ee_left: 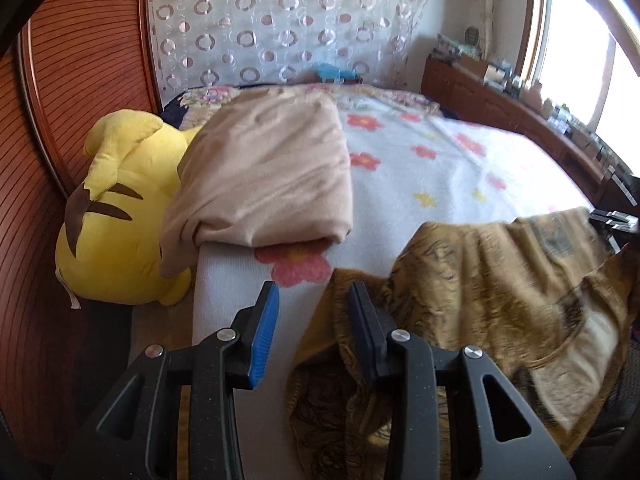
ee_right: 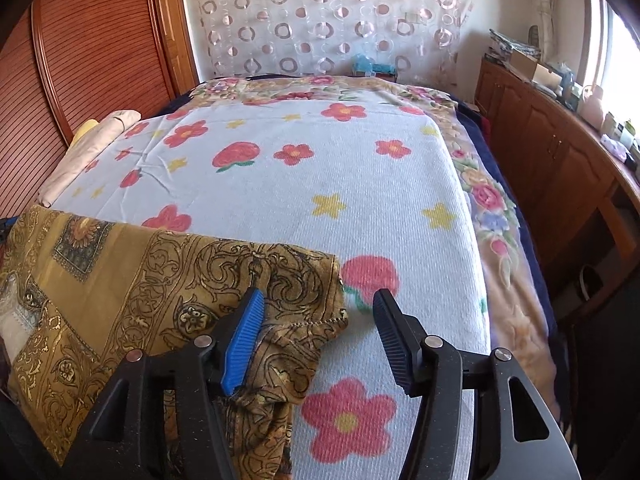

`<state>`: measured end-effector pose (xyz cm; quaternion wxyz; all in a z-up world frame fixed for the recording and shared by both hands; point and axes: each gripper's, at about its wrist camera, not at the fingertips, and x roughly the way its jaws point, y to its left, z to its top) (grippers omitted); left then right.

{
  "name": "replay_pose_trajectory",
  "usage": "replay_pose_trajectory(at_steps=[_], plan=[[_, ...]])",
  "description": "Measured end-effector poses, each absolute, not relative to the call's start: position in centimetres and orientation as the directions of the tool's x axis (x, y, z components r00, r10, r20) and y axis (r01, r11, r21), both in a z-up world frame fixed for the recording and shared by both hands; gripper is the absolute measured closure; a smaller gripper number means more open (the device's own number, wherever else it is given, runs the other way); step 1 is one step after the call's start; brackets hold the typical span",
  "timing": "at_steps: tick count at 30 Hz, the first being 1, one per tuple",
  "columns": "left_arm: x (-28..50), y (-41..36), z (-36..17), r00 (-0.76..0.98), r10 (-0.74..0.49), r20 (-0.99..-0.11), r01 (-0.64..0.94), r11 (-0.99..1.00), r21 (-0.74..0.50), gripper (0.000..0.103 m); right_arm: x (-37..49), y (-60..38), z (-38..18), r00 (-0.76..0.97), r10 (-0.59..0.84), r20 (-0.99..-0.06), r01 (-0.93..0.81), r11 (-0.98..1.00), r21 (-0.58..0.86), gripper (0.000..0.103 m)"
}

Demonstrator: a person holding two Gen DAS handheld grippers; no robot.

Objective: Fold small clothes

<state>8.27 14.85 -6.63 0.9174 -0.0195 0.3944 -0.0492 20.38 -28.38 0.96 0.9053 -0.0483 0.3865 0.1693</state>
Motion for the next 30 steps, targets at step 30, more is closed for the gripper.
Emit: replay_pose_trajectory(at_steps=[30], plan=[[9.8,13.0,-7.9,0.602,-0.138,-0.786,0.089,0.990,-0.105,0.061,21.7,-28.5,-0.8,0.642,0.285,-0.712,-0.363,0.931,0.045,0.042]])
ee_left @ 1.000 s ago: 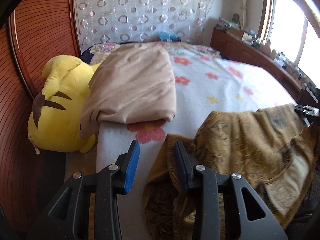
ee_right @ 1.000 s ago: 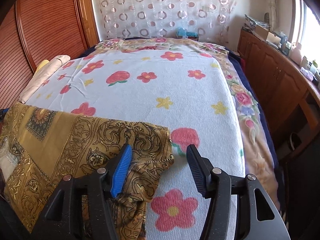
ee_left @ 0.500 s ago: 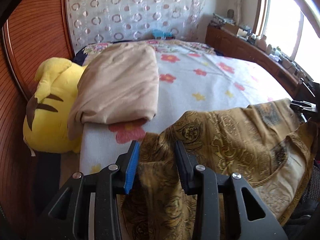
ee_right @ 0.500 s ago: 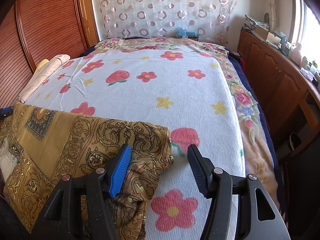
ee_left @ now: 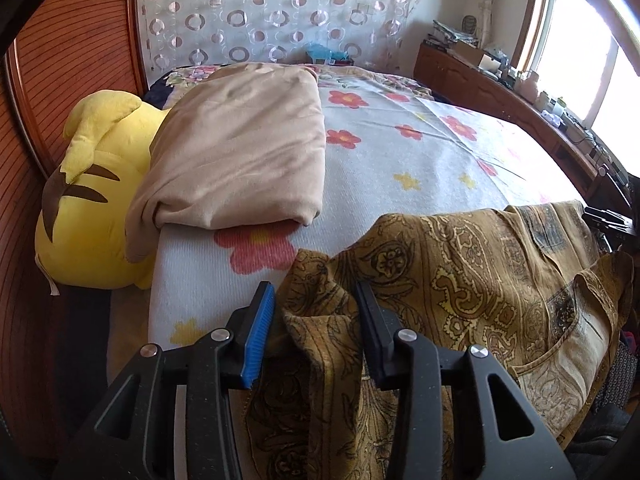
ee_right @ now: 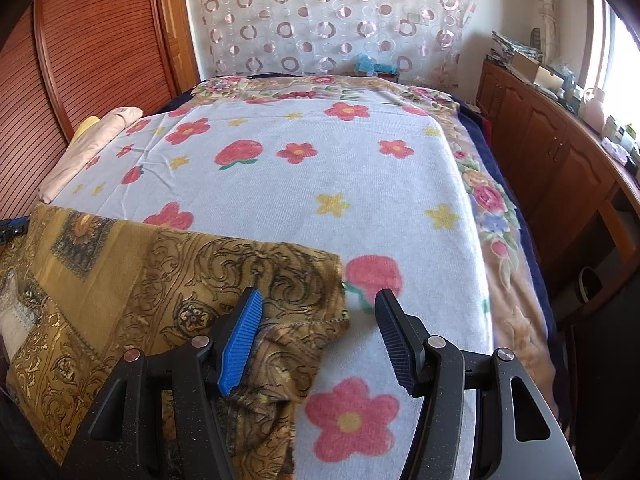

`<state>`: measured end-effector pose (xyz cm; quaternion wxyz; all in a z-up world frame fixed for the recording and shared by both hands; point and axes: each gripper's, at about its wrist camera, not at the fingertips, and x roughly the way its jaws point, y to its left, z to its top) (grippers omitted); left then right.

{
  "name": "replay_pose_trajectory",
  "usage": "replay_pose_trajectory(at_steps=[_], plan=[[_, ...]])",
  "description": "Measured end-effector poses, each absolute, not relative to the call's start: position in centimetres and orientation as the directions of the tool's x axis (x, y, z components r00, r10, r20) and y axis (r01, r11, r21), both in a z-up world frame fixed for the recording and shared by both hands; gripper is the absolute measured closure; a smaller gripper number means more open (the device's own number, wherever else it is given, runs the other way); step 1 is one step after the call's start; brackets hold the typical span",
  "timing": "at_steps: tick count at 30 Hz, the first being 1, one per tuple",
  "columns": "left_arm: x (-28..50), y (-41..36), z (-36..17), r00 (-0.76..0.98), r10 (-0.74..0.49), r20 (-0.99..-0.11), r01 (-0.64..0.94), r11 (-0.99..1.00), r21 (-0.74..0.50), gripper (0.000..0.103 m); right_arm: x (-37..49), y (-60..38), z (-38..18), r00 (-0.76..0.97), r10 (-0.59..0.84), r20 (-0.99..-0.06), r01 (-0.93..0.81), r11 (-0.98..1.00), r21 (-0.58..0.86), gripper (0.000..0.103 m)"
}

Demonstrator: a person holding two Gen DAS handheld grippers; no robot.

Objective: Fold small clothes
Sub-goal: 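Grasp the shirt hem with both tools and lift it high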

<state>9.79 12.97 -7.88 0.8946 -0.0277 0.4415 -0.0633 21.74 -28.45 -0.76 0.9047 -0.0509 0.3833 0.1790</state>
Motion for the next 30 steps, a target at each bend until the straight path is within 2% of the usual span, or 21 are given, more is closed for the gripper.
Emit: replay_pose_trajectory(at_steps=[4,5,6,8,9,10,12,16,19,30], plan=[[10.1,12.5,-7.7,0.589,-0.131,-0.797,0.112,0.990,-0.080,0.063,21.0,-27.0,-0.8,0.613,0.333,-0.716,-0.429,0.902,0.052,0.042],[10.1,12.3,-7.6,0.587,-0.138,-0.798,0.132,0.988,-0.074,0.069,20.7,-26.5,-0.8,0.606,0.341,-0.719,-0.445,0.894,0.048,0.044],[10.0,12.1,-7.5,0.586,-0.143,-0.798,0.147,0.987,-0.069,0.076,20.6,-26.2,-0.8,0.604,0.343,-0.720,-0.455,0.890,0.042,0.051],[9.9,11.7,-7.4,0.584,-0.151,-0.797,0.164,0.984,-0.066,0.084,20.4,-25.9,-0.7,0.597,0.348,-0.723,-0.466,0.884,0.041,0.060],[9.8,11.5,-7.4,0.586,-0.153,-0.796,0.170,0.983,-0.064,0.088,20.4,-25.9,-0.7,0.590,0.358,-0.724,-0.473,0.880,0.049,0.068],[9.7,11.3,-7.4,0.590,-0.149,-0.794,0.173,0.983,-0.056,0.090,20.3,-26.0,-0.7,0.588,0.360,-0.724,-0.477,0.877,0.048,0.073],[9.2,11.0,-7.0,0.605,-0.145,-0.783,0.176,0.983,-0.046,0.094,20.1,-26.3,-0.7,0.593,0.363,-0.719,-0.479,0.876,0.048,0.091],[6.9,10.8,-4.3,0.673,-0.181,-0.717,0.182,0.980,-0.077,0.095,18.3,-26.9,0.6,0.623,0.405,-0.669,-0.492,0.868,0.068,0.093],[4.2,10.8,-0.7,0.743,-0.217,-0.634,0.188,0.976,-0.114,0.095,15.5,-27.6,3.2,0.670,0.451,-0.589,-0.503,0.860,0.085,0.094],[-2.8,11.2,14.3,0.930,-0.218,-0.295,0.211,0.976,-0.054,0.096,5.2,-30.1,18.5,0.806,0.537,-0.251,-0.560,0.828,-0.026,0.094]])
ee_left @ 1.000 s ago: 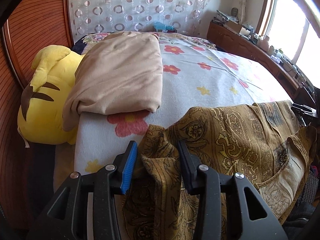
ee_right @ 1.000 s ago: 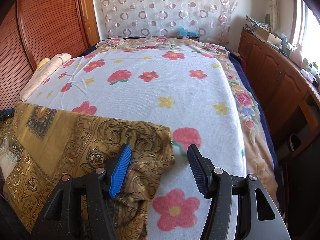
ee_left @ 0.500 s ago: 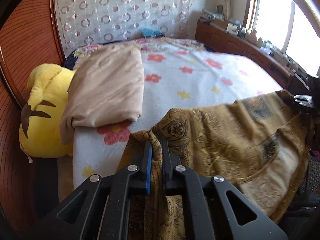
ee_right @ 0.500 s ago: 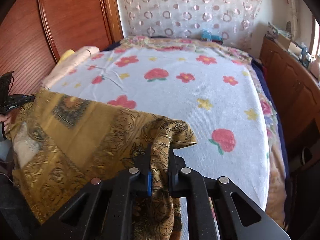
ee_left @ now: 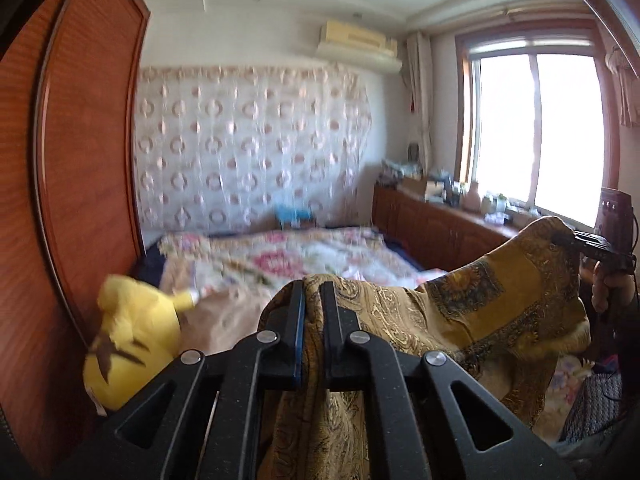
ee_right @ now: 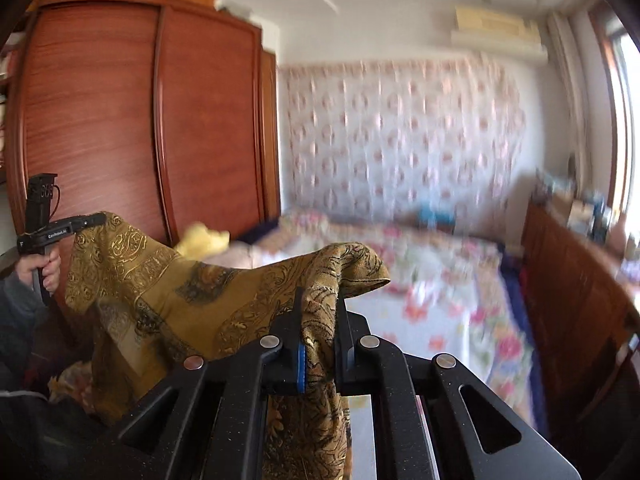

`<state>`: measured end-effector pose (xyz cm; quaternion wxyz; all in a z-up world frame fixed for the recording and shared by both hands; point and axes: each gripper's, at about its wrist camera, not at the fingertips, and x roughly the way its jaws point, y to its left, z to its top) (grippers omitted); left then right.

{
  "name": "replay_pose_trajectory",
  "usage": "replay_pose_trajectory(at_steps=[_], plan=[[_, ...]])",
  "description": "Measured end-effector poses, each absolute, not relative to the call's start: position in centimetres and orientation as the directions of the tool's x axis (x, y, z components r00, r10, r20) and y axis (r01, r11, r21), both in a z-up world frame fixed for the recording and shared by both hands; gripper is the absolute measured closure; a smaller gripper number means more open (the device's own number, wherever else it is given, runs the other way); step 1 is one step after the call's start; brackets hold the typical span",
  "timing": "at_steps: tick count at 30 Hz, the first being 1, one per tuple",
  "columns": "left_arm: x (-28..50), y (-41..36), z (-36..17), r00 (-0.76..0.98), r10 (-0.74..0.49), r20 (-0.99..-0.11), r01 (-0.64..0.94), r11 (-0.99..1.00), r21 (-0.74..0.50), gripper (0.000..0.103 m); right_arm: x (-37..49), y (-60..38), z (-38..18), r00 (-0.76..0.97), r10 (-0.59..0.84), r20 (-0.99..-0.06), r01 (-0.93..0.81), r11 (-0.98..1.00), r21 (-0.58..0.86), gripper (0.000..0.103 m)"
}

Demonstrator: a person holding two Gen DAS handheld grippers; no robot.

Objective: Fold small clothes
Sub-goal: 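Grasp the shirt hem with both tools and lift it high, then lay the lifted shirt over its body with both tools and release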

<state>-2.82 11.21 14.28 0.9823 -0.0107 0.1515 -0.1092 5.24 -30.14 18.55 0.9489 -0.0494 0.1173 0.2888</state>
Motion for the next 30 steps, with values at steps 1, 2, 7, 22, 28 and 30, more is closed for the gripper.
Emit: replay_pose_trajectory(at_steps=[1,2,7,22,28,30], plan=[[-3.4,11.4,15.9,0.942,-0.214,-0.258,0.210,0.977,-0.043,0.096,4.4,-30.3,20.0,0.812,0.539,-0.223,-0.561,0.826,-0.047,0.094],[-3.6,11.6,16.9,0.951,-0.207,-0.230,0.203,0.978,-0.037,0.096,3.5,-30.4,21.5,0.819,0.541,-0.190,-0.561,0.825,-0.070,0.094],[-4.0,13.2,22.7,0.976,-0.189,-0.106,0.189,0.982,-0.011,0.096,0.9,-30.5,28.2,0.836,0.544,-0.068,-0.547,0.819,-0.171,0.094],[10.7,15.2,20.1,0.969,-0.059,-0.241,0.073,0.996,0.051,0.096,14.3,-26.5,28.7,0.903,0.361,-0.231,-0.405,0.896,-0.183,0.094],[21.1,15.3,9.3,0.854,-0.037,-0.518,0.068,0.997,0.040,0.083,27.0,-23.8,16.7,0.806,0.209,-0.554,-0.319,0.941,-0.109,0.082],[21.8,15.3,6.2,0.812,-0.075,-0.579,0.091,0.996,-0.002,0.072,28.8,-24.2,12.8,0.774,0.167,-0.611,-0.283,0.954,-0.098,0.077]])
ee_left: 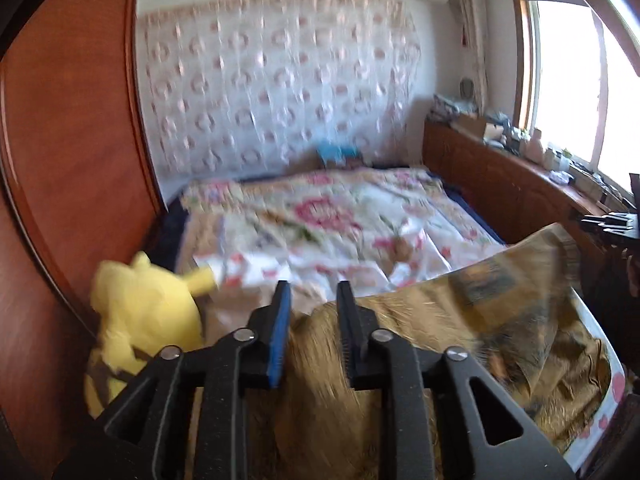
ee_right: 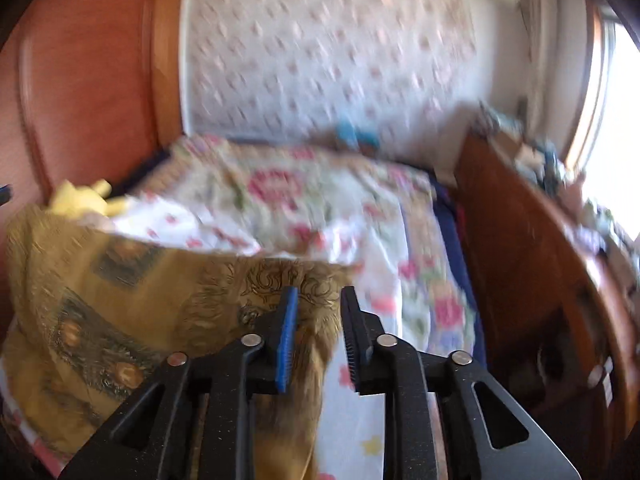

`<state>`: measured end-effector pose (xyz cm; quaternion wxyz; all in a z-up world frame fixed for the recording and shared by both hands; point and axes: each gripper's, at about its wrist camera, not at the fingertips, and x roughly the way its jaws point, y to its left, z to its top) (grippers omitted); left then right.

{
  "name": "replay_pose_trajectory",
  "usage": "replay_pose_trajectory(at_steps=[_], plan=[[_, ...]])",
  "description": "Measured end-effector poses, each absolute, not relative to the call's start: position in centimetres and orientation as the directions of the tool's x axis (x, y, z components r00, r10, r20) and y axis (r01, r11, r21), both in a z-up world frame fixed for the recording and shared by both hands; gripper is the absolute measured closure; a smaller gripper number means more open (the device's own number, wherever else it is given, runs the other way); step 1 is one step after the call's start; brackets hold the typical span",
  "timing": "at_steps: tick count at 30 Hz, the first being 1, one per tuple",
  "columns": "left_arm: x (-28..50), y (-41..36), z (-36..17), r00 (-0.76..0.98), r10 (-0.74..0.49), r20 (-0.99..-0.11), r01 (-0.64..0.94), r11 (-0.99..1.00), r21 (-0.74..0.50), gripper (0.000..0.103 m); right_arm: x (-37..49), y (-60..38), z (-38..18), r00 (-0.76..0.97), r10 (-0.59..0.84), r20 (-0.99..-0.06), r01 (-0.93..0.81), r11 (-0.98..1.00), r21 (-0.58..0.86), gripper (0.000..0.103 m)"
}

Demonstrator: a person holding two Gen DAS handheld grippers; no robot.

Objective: Fold small clothes
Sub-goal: 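Lay the lifted shirt over its body with both tools and release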

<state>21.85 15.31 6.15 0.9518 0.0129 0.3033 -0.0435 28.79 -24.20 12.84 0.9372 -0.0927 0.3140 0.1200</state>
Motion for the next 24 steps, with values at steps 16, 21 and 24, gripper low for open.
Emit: replay_pose_trajectory(at_steps=[16,21,24], plan=[[11.2,16.5,-4.5,0.696,-0.093,-0.712,0.092,0.995,-0.040,0.064,24.3,-27.0,5.7,0.696,0.252,-0.673,-0.338,0.941,0.003,0.076],[7.9,18.3,-6.6,0.687,-0.039,-0.726,0.035,0.999,-0.021,0.064,22.7,-29.3,3.4,0.681,0.231,-0.695,-0.306,0.952,0.016,0.076],[6.6,19.2,-7.0,0.683,-0.026,-0.730,0.012,1.000,-0.025,0.064,21.0,-30.2,2.8,0.662,0.228,-0.714,-0.305,0.952,0.022,0.076]])
